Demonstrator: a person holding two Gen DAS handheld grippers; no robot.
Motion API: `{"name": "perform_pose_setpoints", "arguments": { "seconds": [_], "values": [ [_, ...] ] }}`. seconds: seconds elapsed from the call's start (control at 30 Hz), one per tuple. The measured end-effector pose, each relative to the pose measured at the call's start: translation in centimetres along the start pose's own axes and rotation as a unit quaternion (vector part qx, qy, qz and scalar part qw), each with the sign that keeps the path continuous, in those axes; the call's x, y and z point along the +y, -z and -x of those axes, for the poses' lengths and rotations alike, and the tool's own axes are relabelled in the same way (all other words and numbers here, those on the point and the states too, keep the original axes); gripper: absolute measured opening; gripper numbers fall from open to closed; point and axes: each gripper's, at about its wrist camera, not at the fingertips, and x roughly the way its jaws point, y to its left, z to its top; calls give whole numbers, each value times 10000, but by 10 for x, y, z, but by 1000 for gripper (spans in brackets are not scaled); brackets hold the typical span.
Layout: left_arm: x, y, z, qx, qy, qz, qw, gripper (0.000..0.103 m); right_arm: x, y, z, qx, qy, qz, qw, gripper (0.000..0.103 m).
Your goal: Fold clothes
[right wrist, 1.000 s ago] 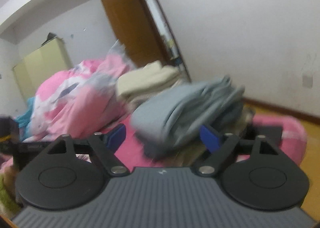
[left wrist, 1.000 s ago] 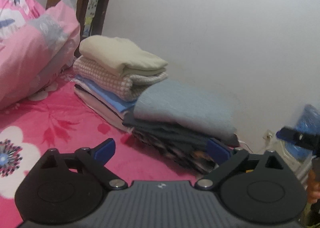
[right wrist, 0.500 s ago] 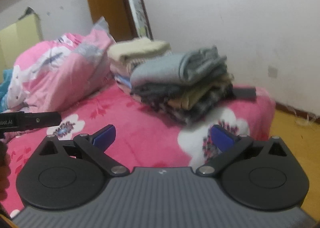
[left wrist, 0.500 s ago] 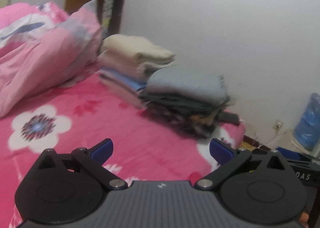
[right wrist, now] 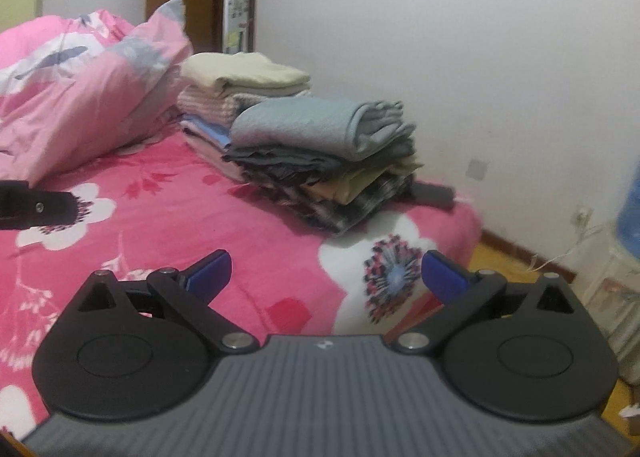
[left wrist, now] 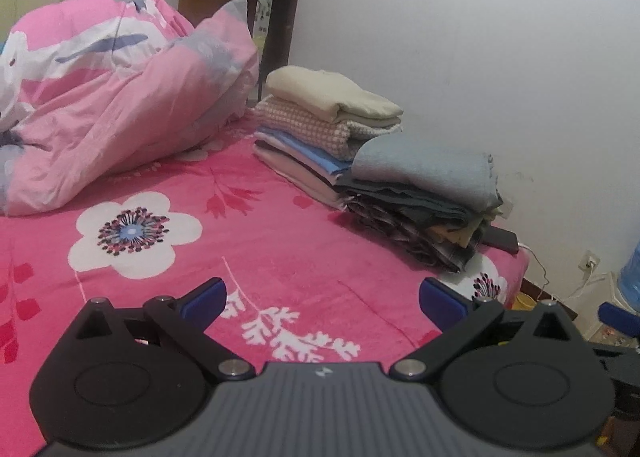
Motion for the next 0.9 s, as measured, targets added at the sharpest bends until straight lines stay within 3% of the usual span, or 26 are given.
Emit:
{"name": "perform_pose_setpoints", "arguments": {
  "seconds": [0.27,0.9],
  "values": [
    [-19,4,14,-124,-10,-379,9992,103,2,-7,19,-220,179,166,9995,102],
    [-25,10,23,-153,40,-471,9988,103,-5,-3,21,-140,155,51,9998,102]
  ]
}}
